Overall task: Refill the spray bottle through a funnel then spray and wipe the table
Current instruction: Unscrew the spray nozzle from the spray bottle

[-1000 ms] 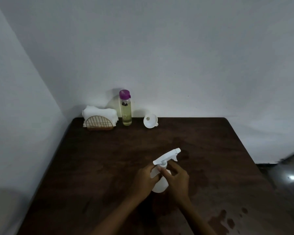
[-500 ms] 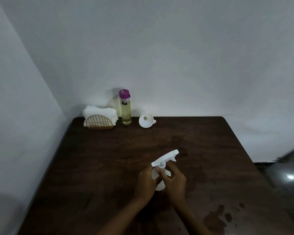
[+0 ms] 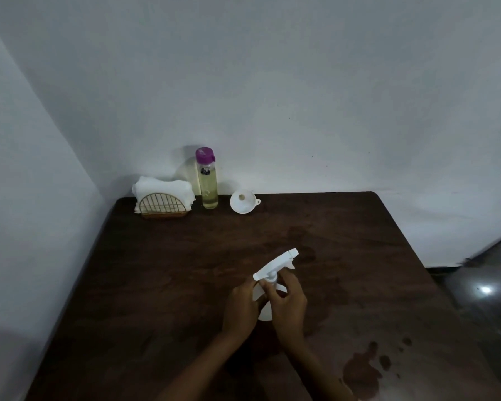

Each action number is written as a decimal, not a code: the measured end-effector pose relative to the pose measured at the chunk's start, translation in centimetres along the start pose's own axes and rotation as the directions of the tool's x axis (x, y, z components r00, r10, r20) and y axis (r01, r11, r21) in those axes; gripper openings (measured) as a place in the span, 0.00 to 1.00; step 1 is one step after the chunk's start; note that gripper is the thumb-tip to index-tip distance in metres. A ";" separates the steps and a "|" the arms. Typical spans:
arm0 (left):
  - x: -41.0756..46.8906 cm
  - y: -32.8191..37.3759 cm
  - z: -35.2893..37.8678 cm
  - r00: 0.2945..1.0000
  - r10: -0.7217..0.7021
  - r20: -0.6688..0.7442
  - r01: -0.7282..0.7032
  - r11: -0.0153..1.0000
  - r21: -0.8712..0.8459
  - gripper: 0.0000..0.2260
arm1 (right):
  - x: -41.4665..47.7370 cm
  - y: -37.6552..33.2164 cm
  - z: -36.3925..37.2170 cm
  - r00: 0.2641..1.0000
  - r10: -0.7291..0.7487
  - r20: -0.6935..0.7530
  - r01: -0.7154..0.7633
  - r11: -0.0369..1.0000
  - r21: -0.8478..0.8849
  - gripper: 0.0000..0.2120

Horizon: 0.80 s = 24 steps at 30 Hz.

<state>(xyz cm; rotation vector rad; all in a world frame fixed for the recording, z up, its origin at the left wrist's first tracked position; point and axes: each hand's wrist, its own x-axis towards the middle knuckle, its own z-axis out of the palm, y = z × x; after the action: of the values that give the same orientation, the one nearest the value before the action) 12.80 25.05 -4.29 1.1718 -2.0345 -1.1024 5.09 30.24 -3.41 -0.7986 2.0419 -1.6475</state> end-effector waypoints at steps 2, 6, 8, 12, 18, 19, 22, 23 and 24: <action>0.0 -0.1 0.1 1.000 0.013 0.006 -0.013 1.000 -0.007 0.14 | 0.1 0.3 -0.1 0.999 -0.008 0.041 0.009 1.000 -0.020 0.14; 0.0 -0.5 0.4 0.999 -0.010 0.035 0.010 1.000 -0.016 0.16 | 0.4 0.8 -0.7 0.991 -0.026 0.132 0.032 0.999 -0.039 0.12; 0.0 -0.4 0.2 0.998 -0.023 0.066 0.026 0.999 -0.041 0.16 | 0.4 1.0 -0.9 0.988 -0.035 0.152 0.040 0.999 -0.031 0.11; 0.3 -0.2 -0.7 0.974 -0.086 0.208 0.130 0.970 -0.206 0.17 | 0.2 1.0 -0.9 0.991 -0.046 0.127 0.051 0.998 -0.041 0.13; 0.5 1.3 -1.7 0.945 -0.158 0.285 0.274 0.860 -0.430 0.16 | 0.4 1.2 -0.9 0.985 -0.088 0.152 0.100 0.992 -0.078 0.10; 0.5 1.6 -2.0 0.948 -0.130 0.291 0.249 0.873 -0.420 0.15 | 0.4 1.3 -0.9 0.982 -0.100 0.160 0.115 0.990 -0.085 0.09; 0.6 1.5 -1.8 0.944 -0.113 0.309 0.233 0.893 -0.385 0.06 | 0.4 1.5 -0.9 0.974 -0.116 0.192 0.138 0.985 -0.106 0.12; 0.6 1.4 -1.8 0.947 -0.116 0.301 0.235 0.887 -0.398 0.07 | 0.4 1.6 -0.9 0.974 -0.107 0.201 0.129 0.987 -0.099 0.14; 0.7 1.0 -1.6 0.948 -0.125 0.292 0.241 0.883 -0.404 0.07 | 0.3 1.4 -1.0 0.975 -0.088 0.206 0.107 0.991 -0.082 0.18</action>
<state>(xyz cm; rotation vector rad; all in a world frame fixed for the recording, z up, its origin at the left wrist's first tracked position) 13.26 24.10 -2.54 1.0415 -1.7388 -1.7805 4.01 30.98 -4.56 -1.0684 1.9756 -1.4632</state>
